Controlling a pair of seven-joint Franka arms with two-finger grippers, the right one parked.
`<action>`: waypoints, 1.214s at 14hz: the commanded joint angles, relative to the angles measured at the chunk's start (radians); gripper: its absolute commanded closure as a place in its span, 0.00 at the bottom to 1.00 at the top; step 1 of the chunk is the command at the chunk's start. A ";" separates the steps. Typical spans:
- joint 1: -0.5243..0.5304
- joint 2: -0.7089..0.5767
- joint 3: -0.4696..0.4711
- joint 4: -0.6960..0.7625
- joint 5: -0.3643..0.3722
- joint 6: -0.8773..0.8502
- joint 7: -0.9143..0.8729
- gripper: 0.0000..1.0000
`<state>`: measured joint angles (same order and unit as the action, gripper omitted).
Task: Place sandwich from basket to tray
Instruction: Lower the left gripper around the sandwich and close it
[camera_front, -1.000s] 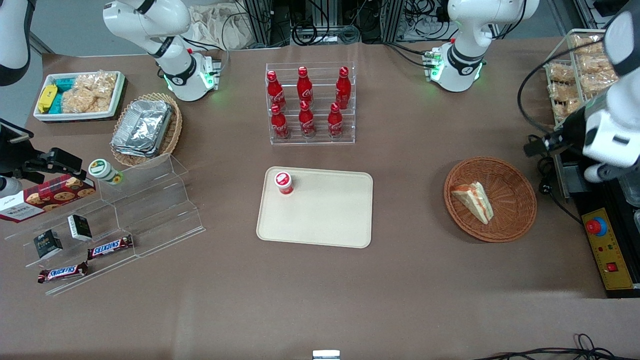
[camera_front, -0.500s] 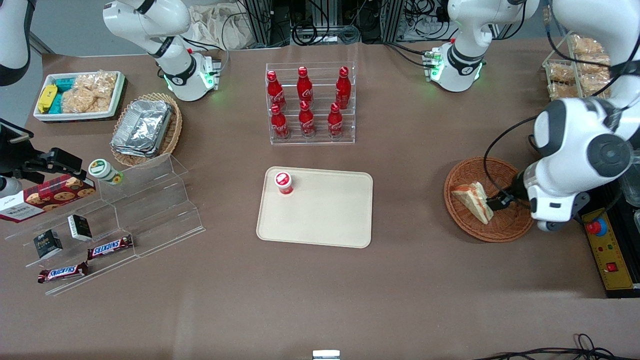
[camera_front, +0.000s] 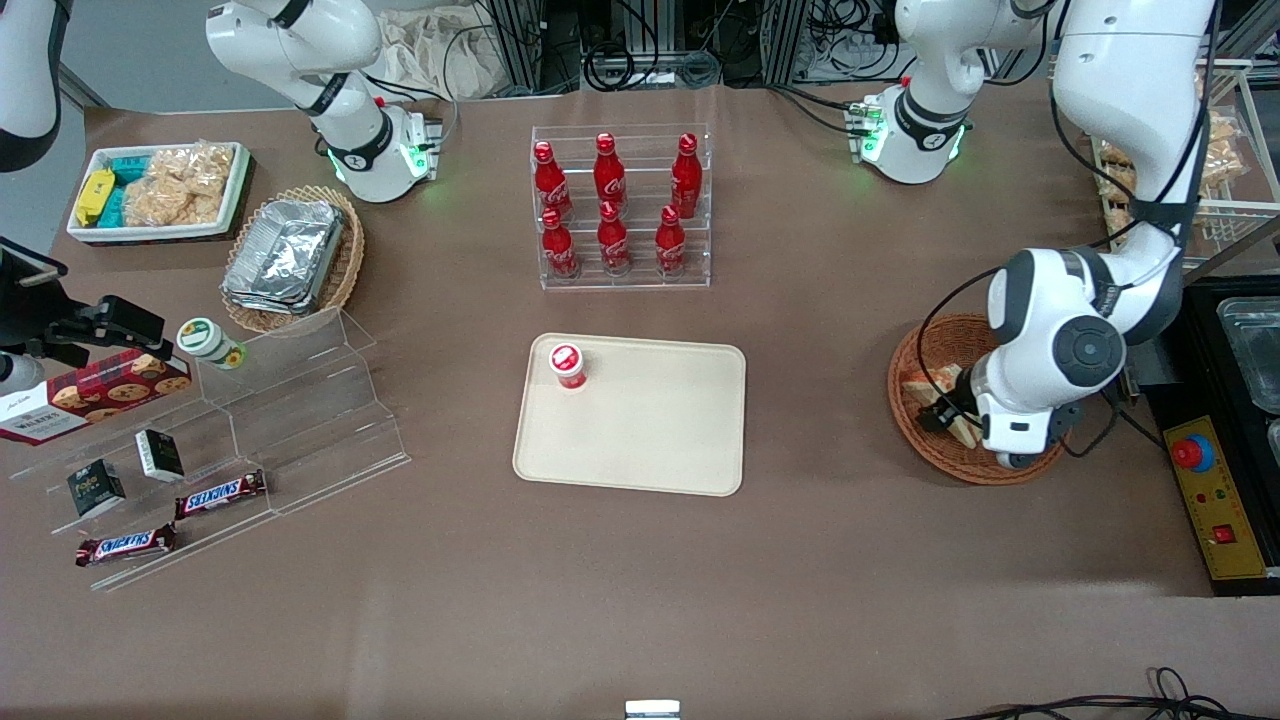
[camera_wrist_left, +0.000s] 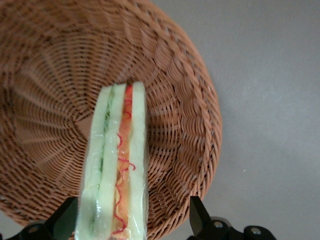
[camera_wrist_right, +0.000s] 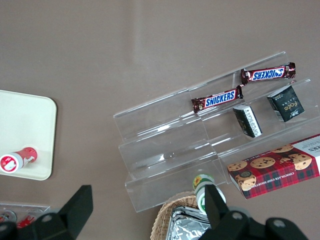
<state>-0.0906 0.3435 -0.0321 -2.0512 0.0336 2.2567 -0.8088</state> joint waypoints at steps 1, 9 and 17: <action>-0.006 -0.014 0.006 -0.069 0.044 0.060 -0.017 0.00; 0.000 -0.014 0.008 -0.060 0.063 0.050 -0.017 0.73; -0.008 -0.270 -0.006 0.181 0.075 -0.398 0.097 0.82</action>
<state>-0.0940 0.1639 -0.0298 -1.9361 0.0954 1.9922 -0.7565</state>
